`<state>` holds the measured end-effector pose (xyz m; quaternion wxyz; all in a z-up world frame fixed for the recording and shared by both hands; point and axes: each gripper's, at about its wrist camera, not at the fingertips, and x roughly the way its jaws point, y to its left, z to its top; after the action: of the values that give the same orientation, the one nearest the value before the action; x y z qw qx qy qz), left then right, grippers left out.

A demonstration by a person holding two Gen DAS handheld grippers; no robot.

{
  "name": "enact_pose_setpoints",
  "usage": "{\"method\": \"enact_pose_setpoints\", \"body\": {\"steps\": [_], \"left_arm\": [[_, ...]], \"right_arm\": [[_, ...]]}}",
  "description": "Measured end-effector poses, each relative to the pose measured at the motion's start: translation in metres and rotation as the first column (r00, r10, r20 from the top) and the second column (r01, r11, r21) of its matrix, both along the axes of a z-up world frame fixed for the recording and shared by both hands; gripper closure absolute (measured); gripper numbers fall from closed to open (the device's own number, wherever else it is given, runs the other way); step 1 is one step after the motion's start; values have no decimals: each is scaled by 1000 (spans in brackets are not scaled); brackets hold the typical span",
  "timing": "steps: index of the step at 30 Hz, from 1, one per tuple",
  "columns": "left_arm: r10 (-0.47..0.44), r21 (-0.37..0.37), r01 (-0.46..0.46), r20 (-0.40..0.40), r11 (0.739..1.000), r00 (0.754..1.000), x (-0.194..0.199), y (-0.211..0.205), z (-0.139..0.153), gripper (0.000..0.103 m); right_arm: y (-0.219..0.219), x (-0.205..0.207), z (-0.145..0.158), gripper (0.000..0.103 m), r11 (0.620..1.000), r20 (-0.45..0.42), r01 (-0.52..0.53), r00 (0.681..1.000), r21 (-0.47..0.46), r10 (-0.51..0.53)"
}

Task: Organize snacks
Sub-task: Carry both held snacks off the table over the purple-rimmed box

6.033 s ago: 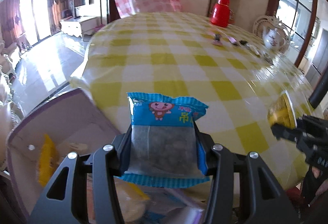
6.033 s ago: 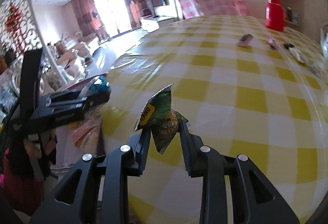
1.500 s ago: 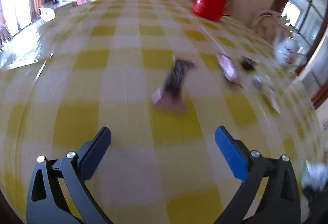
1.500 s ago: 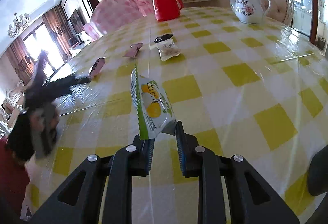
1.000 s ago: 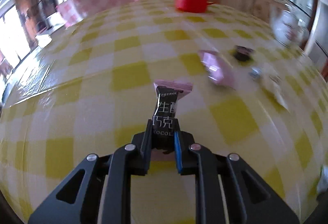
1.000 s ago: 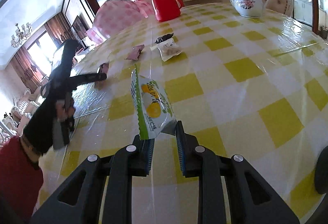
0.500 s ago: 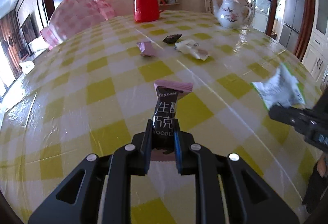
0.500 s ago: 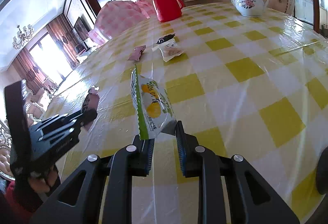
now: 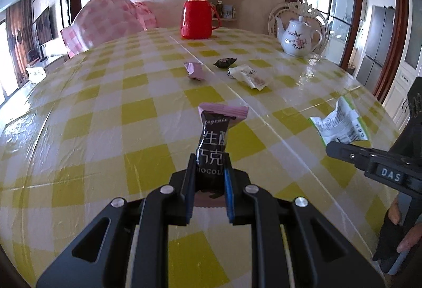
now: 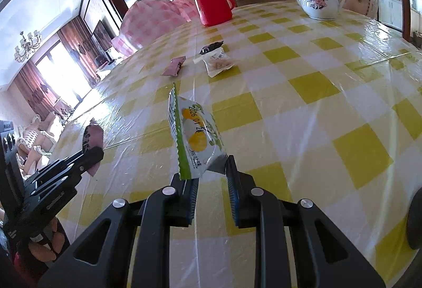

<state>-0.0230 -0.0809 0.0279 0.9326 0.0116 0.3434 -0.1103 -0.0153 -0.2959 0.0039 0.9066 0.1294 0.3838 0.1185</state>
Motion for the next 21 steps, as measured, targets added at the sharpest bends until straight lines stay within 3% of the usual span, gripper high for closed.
{"method": "enact_pose_setpoints", "body": {"steps": [7,15,21], "left_arm": [[-2,-77,2,-6,997,1000,-22,13,3,84],[8,-130,-11,-20,991,1000,-61,40,1,84],[17,-153,-21,-27,988,999,-85,62,4,84]], "right_arm": [[6,-1,1,81,999,-4,-1,1000,-44,0],[37,-40,7,81,998,2,-41,999,-52,41],[61,-84,10,81,995,36,-95,995,33,94]]}}
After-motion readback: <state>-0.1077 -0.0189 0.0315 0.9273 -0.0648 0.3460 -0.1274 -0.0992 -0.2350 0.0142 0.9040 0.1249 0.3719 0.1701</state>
